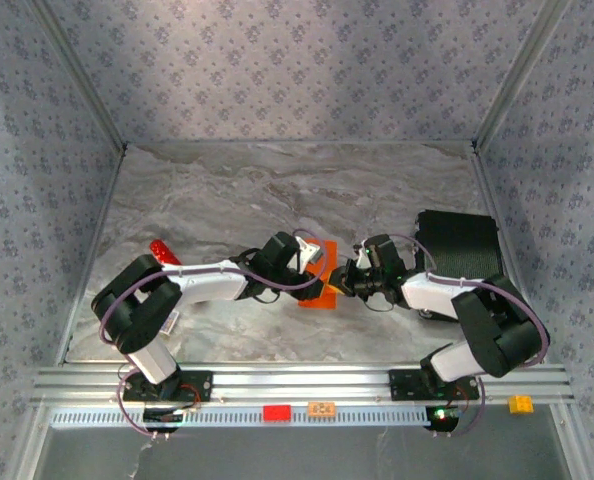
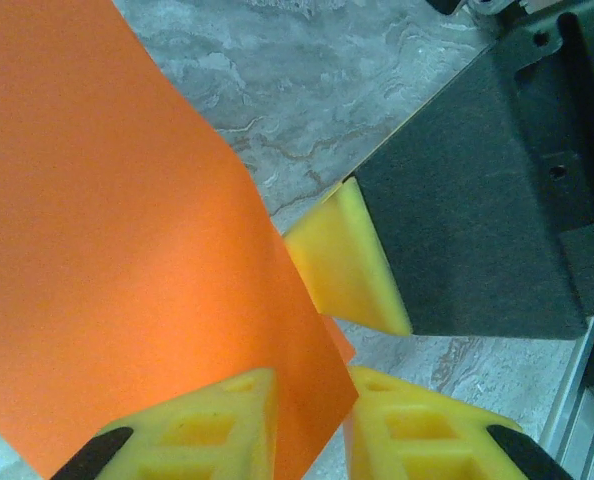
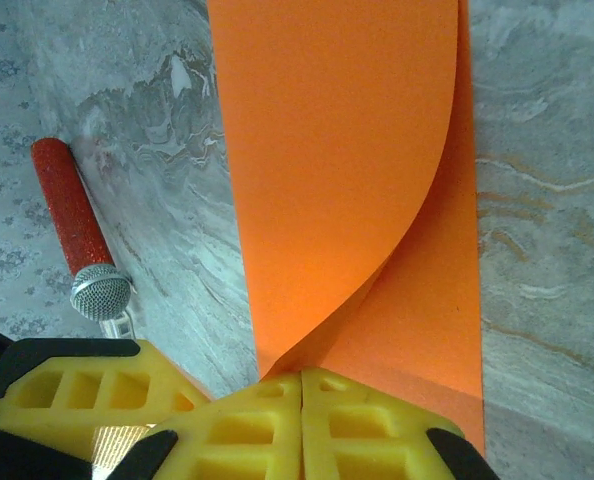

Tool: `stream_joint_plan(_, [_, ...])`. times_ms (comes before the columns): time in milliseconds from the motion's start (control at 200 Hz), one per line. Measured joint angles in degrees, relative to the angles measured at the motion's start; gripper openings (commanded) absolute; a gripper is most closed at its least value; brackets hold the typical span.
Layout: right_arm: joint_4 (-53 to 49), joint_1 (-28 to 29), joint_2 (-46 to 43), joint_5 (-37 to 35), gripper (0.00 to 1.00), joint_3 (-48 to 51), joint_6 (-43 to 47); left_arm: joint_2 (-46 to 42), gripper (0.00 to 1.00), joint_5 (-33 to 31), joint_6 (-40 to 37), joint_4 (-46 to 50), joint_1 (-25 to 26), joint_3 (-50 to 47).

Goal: Fold a paper plane with a square sheet of paper (pick it up from the middle)
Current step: Fold the triangle a second time at the center of the table.

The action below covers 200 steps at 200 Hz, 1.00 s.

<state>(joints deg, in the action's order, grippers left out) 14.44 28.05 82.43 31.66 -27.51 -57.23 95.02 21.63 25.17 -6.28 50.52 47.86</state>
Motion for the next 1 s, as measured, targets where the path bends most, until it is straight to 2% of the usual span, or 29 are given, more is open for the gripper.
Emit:
stream_joint_plan(135, [0.0,0.02,0.35,0.0,0.09,0.0,0.0,0.02,0.18,-0.04,-0.04,0.04,0.0,0.0])
stream_joint_plan(340, [0.02,0.02,0.39,0.0,0.09,0.0,0.0,0.02,0.02,-0.55,-0.24,0.02,0.0,0.0])
stream_joint_plan(999, [-6.91,3.32,1.84,-5.29,0.08,0.31,3.3,0.02,0.0,-1.51,1.33,0.04,0.0,0.0])
